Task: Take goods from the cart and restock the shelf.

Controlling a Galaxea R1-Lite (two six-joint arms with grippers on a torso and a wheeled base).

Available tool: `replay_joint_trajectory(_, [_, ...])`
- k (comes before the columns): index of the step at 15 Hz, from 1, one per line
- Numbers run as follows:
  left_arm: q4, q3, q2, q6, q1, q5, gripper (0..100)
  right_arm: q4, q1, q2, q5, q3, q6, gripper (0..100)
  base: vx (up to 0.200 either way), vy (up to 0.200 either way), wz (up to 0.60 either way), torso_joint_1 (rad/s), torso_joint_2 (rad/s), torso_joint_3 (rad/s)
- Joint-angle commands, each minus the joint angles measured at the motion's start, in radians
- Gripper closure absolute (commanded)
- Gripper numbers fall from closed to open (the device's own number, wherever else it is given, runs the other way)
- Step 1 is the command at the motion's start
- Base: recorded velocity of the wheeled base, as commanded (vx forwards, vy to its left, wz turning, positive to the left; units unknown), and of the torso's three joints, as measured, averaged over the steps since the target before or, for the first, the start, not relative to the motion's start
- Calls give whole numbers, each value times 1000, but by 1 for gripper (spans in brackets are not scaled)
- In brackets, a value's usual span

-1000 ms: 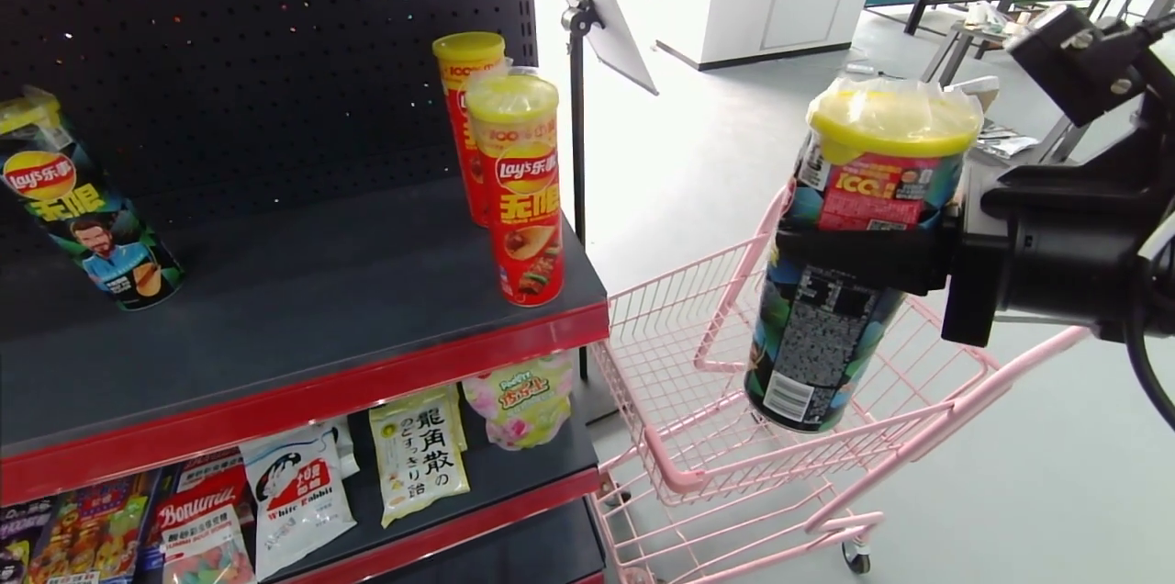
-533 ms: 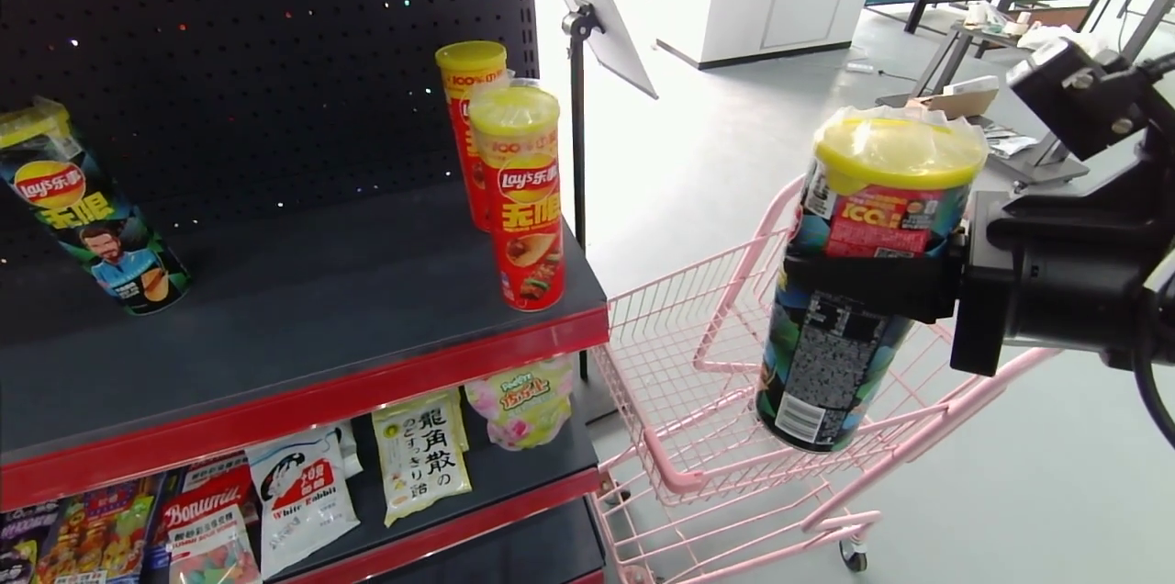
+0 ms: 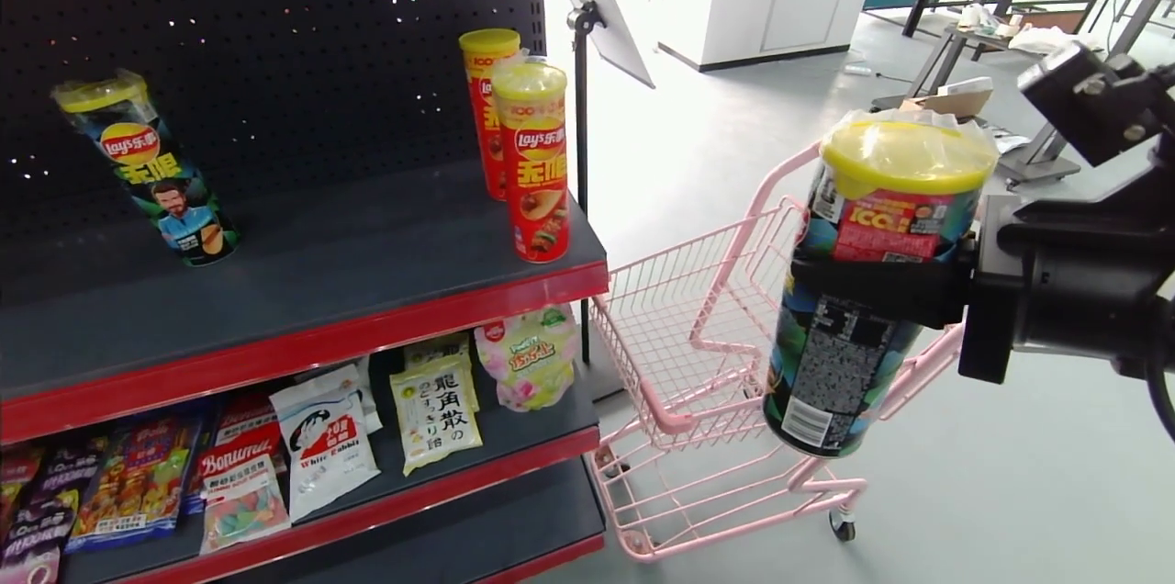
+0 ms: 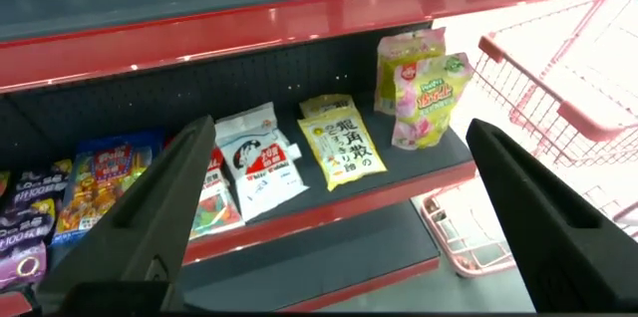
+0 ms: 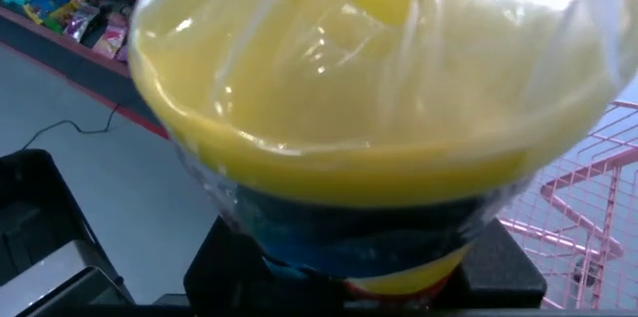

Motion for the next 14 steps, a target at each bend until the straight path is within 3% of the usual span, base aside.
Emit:
replay_joint_trajectory(1, [0,0,1,0,1,0,0,-2,2,-1,-8,6,0,100,0,0,600,12,7,-12])
replay_joint_trajectory(7, [0,0,1,0,1,0,0,-3,2,-7,-7,21,0,100,0,0,600,5,4,6])
replay_joint_trajectory(10, [0,0,1,0,1,0,0,-5,2,-13,-7,47,-16,100,0,0,0,0,0,0])
replay_joint_trajectory(14, [0,0,1,0,1,0,0,-91,4,-30,-2,124,-34,100,0,200,0,1,0,4])
